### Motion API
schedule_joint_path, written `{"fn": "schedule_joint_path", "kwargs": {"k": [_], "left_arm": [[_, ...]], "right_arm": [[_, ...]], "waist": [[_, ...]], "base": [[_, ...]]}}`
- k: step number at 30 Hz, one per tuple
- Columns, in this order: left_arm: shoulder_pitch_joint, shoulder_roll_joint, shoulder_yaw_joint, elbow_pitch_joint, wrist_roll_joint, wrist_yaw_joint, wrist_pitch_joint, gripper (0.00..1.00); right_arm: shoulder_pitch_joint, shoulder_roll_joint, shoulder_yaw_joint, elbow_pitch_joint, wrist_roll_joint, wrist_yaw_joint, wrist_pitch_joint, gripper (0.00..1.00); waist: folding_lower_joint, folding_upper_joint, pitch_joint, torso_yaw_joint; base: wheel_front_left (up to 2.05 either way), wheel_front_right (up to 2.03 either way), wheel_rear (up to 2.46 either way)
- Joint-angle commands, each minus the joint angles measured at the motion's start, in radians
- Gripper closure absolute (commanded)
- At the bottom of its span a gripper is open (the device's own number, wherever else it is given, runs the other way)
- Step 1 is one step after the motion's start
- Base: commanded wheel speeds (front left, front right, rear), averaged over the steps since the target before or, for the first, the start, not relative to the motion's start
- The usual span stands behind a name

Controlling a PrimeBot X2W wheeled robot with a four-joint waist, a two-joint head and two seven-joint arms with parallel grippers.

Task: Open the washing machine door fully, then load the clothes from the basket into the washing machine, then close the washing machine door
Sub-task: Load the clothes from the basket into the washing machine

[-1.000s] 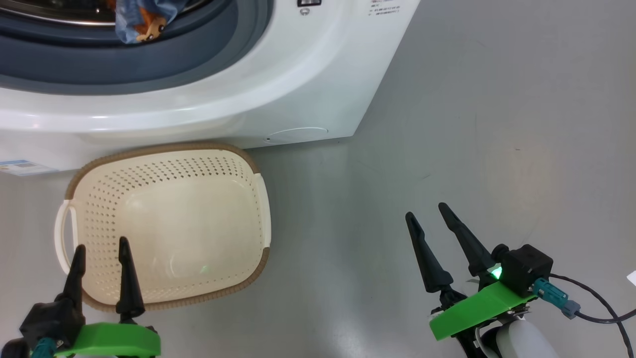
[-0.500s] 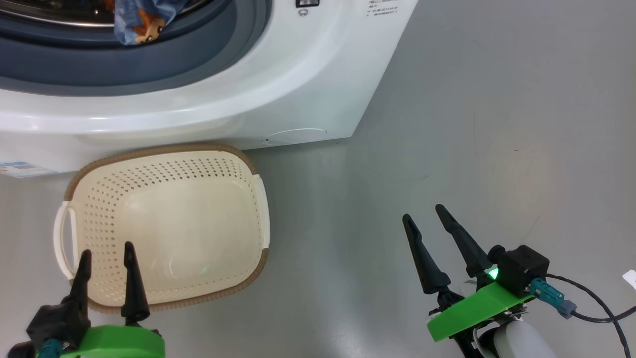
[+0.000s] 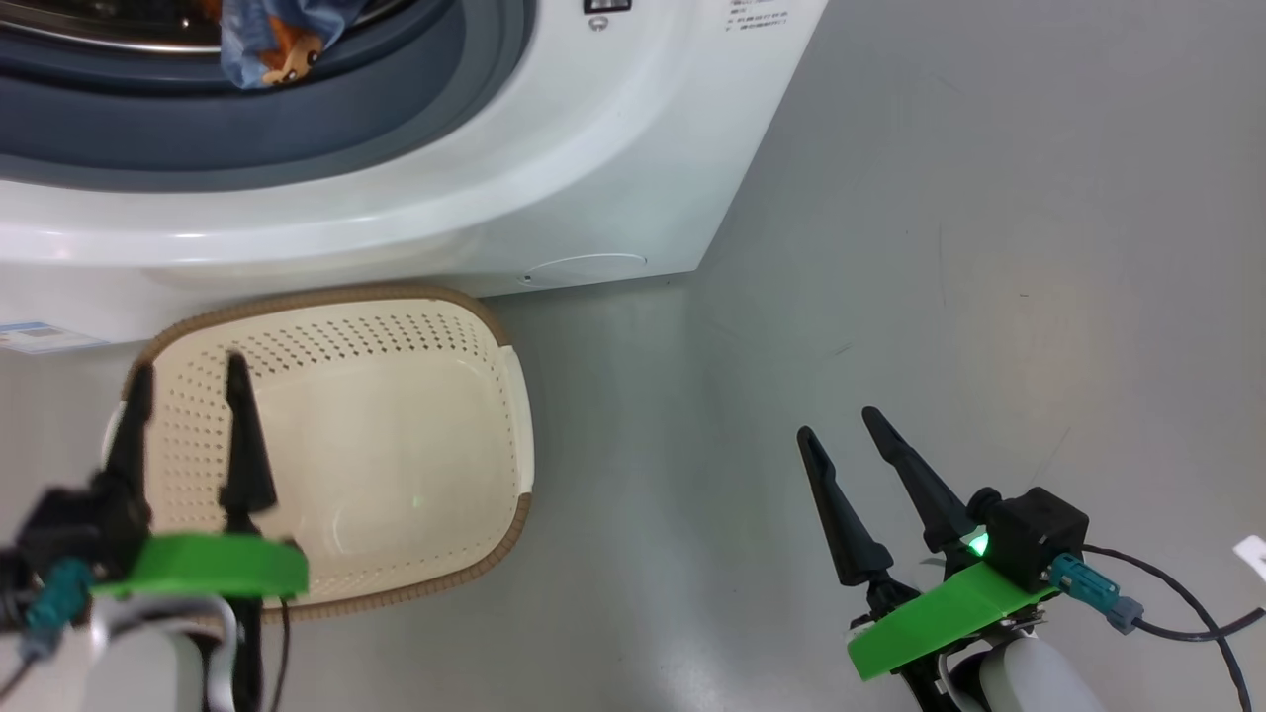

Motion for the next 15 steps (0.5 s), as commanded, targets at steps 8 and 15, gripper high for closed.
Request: {"fn": "schedule_joint_path", "kwargs": {"k": [8,15], "left_arm": [[-0.211,0.071,-0.003,0.023,0.025,-0.030,0.030,0.00],[-0.365,0.090,-0.011,0.108,0.012,-0.041,0.074,0.00]], "right_arm": [[-0.011,0.006,0.034,-0.016,-0.007,0.002,-0.005,0.00],[-0.017,0.006,0.040,-0.016,0.004,0.002,-0.005,0.00]], "waist": [[0.0000,-0.0001,0.004,-0.015],[0.0000,-0.0001,0.018,-0.033]], "base": [[0.00,0.00,0.00],[0.00,0.00,0.00]]}}
